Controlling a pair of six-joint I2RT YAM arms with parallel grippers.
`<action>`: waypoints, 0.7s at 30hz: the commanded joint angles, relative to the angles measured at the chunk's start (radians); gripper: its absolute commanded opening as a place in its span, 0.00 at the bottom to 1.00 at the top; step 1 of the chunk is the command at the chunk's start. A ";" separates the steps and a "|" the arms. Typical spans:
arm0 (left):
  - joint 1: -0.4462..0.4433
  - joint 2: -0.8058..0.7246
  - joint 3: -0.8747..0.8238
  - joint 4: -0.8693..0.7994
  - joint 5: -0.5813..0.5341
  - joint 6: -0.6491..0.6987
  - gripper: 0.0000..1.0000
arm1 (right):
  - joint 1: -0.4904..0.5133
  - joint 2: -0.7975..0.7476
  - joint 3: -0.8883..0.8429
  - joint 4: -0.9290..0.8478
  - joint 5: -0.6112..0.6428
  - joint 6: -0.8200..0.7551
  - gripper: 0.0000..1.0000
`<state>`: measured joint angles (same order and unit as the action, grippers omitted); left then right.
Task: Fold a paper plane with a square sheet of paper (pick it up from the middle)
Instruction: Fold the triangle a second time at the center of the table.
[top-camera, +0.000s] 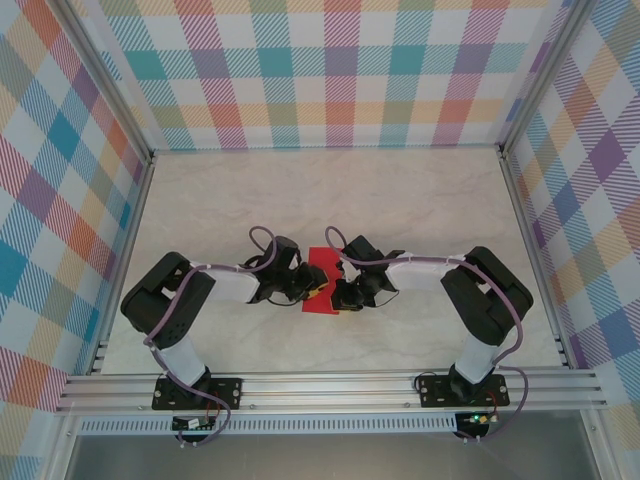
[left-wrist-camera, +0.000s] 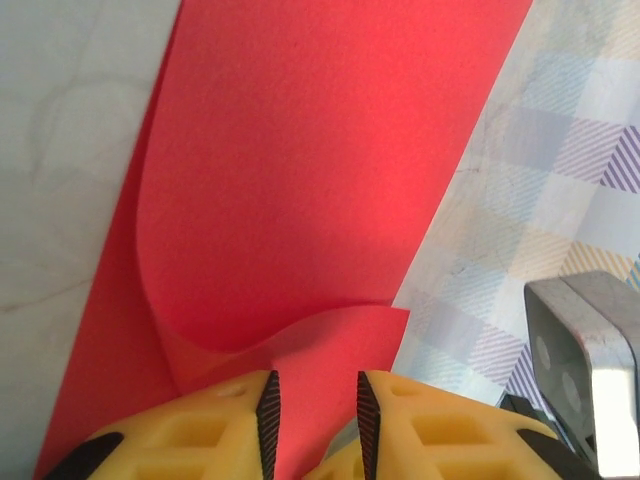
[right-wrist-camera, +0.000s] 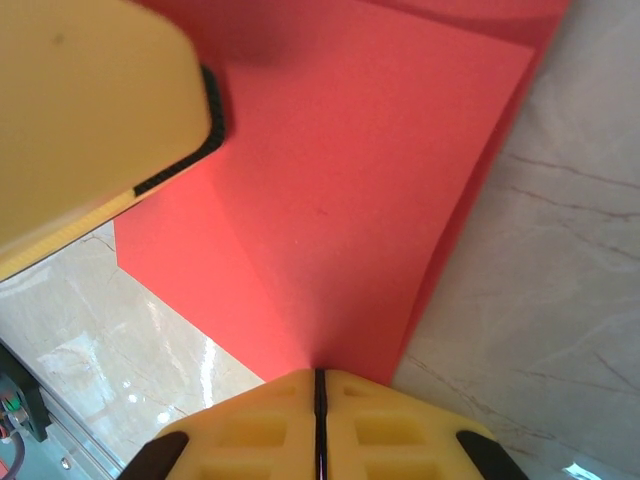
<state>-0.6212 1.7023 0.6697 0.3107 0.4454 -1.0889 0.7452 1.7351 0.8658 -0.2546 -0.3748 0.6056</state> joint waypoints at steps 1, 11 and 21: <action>-0.007 -0.063 -0.037 0.047 0.012 -0.003 0.33 | -0.004 0.033 -0.005 -0.046 0.043 -0.007 0.08; -0.061 -0.058 -0.053 0.055 0.016 0.001 0.23 | -0.004 0.044 0.004 -0.068 0.053 0.013 0.04; -0.093 0.015 -0.048 0.076 0.020 -0.031 0.09 | -0.004 0.045 0.004 -0.074 0.058 0.019 0.02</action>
<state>-0.6998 1.6966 0.6300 0.3553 0.4545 -1.1065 0.7414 1.7397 0.8738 -0.2680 -0.3756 0.6174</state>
